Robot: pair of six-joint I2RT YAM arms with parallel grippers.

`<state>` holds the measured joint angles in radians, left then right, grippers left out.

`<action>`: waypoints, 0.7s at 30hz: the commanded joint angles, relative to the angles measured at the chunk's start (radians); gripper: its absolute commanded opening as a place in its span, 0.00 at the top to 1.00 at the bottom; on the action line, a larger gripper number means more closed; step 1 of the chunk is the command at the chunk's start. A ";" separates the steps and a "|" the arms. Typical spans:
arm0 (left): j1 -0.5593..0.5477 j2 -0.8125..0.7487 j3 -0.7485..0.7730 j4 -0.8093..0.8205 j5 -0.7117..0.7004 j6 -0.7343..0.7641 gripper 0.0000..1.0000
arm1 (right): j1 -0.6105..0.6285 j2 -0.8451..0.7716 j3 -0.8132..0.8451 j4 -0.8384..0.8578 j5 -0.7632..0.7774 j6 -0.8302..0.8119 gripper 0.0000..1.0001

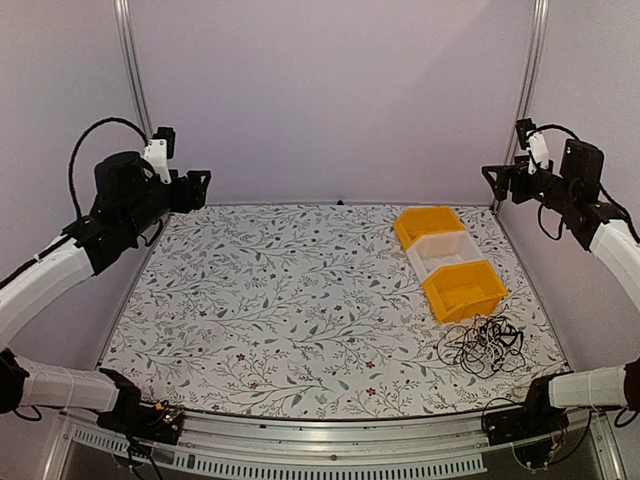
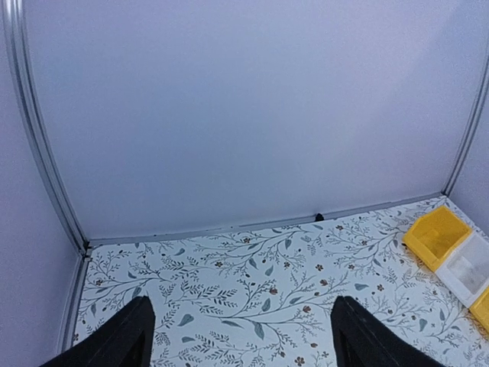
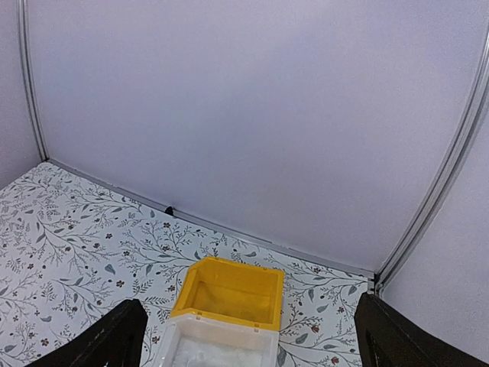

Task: Untangle the cables

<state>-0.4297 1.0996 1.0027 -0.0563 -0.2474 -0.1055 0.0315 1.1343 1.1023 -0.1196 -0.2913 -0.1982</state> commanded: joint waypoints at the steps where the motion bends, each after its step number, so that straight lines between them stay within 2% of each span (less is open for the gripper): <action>1: 0.048 0.014 -0.061 0.146 0.108 -0.044 0.17 | -0.007 -0.040 -0.034 -0.052 0.013 -0.018 0.01; 4: 0.069 0.033 -0.097 0.196 0.177 -0.058 0.14 | -0.019 -0.063 -0.067 -0.111 -0.007 -0.078 0.01; 11: 0.028 0.108 -0.123 0.205 0.266 -0.023 0.18 | -0.039 -0.121 -0.197 -0.261 -0.002 -0.244 0.02; 15: -0.016 0.162 -0.118 0.194 0.335 -0.006 0.25 | -0.050 -0.123 -0.254 -0.374 -0.009 -0.337 0.14; 19: -0.053 0.213 -0.110 0.191 0.390 0.000 0.31 | -0.061 -0.055 -0.273 -0.510 -0.014 -0.410 0.34; 21: -0.067 0.234 -0.107 0.189 0.417 0.002 0.32 | -0.073 -0.016 -0.281 -0.553 -0.013 -0.435 0.40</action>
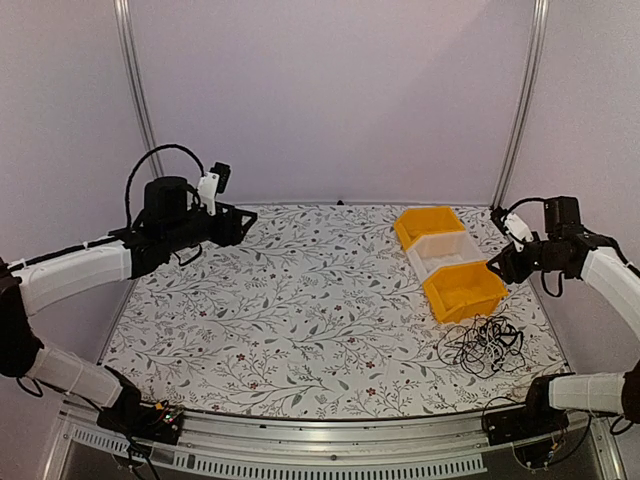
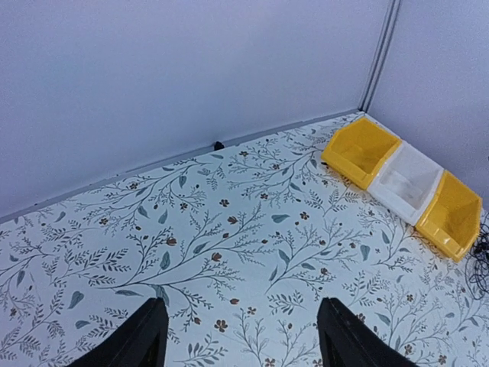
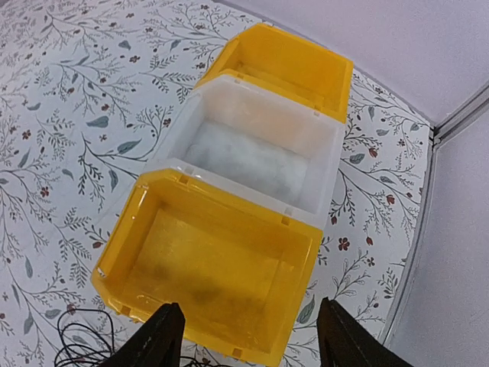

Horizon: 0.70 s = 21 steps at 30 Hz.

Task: Untangle the cables

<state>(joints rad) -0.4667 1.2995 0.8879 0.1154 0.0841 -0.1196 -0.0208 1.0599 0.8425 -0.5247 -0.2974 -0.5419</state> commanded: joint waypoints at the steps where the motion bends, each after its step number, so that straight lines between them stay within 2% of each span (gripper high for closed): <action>1: -0.037 0.042 0.009 0.014 0.095 0.017 0.33 | -0.028 0.071 -0.025 -0.164 -0.004 -0.103 0.42; 10: -0.093 0.078 0.020 -0.002 0.140 0.046 0.33 | -0.111 0.104 -0.070 -0.295 0.035 -0.208 0.40; 21: -0.105 0.090 0.037 -0.016 0.153 0.046 0.33 | -0.118 0.131 -0.092 -0.329 0.091 -0.195 0.38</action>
<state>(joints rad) -0.5579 1.3827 0.8944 0.1047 0.2214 -0.0799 -0.1322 1.1931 0.7654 -0.8280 -0.2516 -0.7349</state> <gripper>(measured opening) 0.674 0.620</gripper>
